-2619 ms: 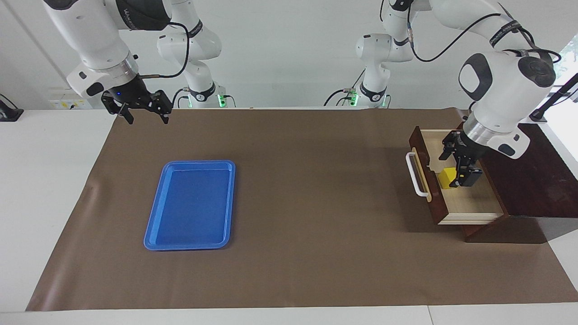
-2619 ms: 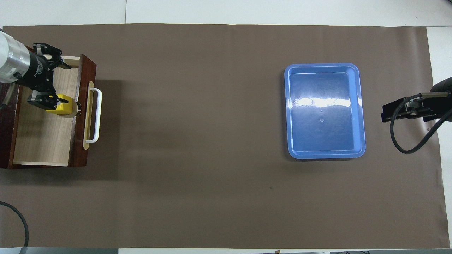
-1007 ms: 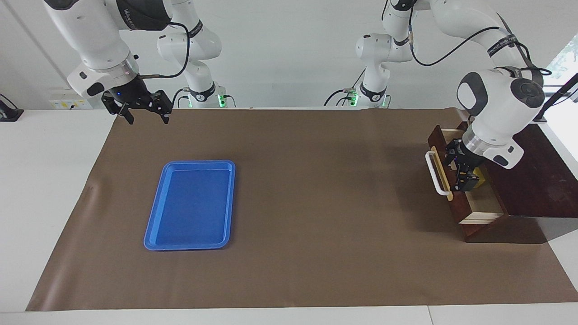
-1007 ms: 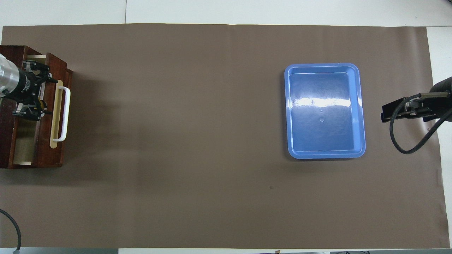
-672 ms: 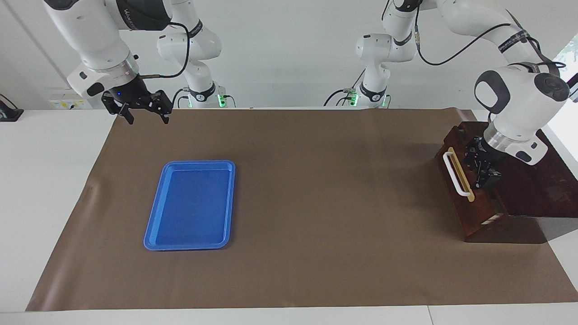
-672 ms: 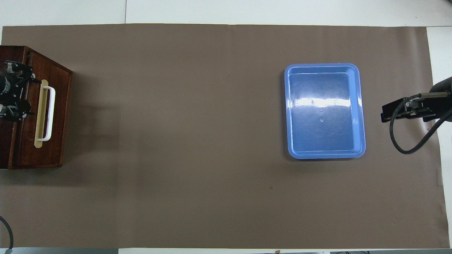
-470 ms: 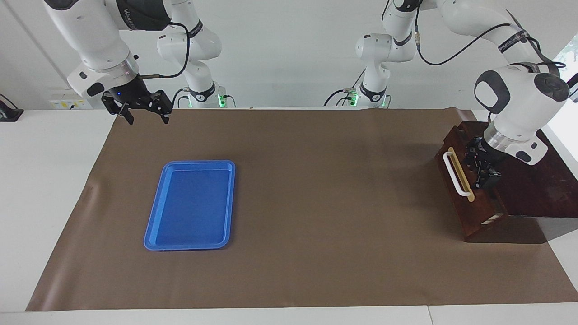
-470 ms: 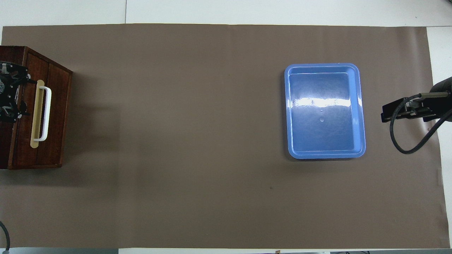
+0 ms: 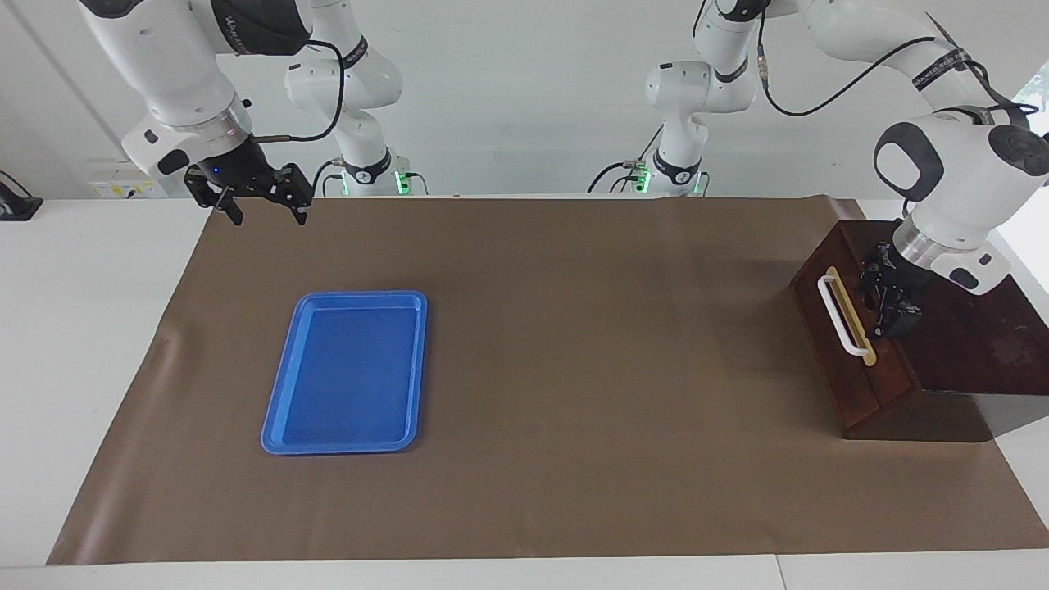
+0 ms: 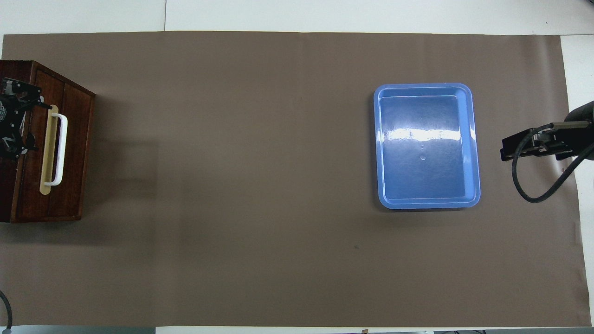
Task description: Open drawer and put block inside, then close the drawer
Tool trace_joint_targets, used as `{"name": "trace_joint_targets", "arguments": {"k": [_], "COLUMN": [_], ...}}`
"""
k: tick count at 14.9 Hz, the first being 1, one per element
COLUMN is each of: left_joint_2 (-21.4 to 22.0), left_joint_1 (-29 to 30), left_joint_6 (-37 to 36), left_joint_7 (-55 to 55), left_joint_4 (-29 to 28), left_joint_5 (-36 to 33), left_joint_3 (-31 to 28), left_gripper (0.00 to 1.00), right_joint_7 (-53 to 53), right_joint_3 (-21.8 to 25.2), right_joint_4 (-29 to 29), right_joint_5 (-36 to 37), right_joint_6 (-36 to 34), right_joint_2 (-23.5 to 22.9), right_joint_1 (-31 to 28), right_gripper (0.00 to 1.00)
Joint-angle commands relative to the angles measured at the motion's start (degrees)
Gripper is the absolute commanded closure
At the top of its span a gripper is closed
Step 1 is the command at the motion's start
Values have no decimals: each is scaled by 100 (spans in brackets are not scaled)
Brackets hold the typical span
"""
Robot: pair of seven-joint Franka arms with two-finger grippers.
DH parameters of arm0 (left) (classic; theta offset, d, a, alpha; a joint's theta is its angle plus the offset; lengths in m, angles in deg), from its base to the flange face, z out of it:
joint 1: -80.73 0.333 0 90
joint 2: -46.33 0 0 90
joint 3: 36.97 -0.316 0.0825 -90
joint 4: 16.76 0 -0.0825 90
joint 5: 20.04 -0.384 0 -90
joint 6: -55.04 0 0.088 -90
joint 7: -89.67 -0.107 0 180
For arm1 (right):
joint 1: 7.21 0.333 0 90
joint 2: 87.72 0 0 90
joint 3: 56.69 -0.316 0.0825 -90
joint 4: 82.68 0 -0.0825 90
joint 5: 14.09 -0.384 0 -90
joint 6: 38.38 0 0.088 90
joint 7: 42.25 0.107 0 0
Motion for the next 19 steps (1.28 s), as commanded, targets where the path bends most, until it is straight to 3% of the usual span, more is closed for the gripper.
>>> {"name": "trace_joint_targets", "arguments": {"k": [1,4,9,13,15,19], "left_joint_2": [309,758,838,908,1197,1067], "left_joint_1": [28,431,792,924,933,924], "left_joint_6": [-578,-1088,-1923,-2275,-2468,-2470], "left_joint_7": [-356,-1058,-2955,-3601,-4011,-5005], "left_joint_4": [231,231,319,327,266,371], "left_joint_5": [-101,-101,-101,-101,-93,-49], "left_joint_3": [422,1204,1899,2339,2506,2463], "left_gripper": [0,0,0,0,0,0], "right_joint_7": [-98,-89,-89,-89,-89,-63], "right_joint_3": [-66,-66,-66,-66,-66,-66], "right_joint_4": [-67,-67,-67,-67,-67,-67], "right_joint_5": [78,78,78,78,78,78], "right_joint_6": [-24,-24,-15,-15,-15,3], "right_joint_2": [73,73,73,73,73,65], "right_joint_1": [-76,-76,-76,-76,-76,-76], "right_gripper": [0,0,0,0,0,0]}}
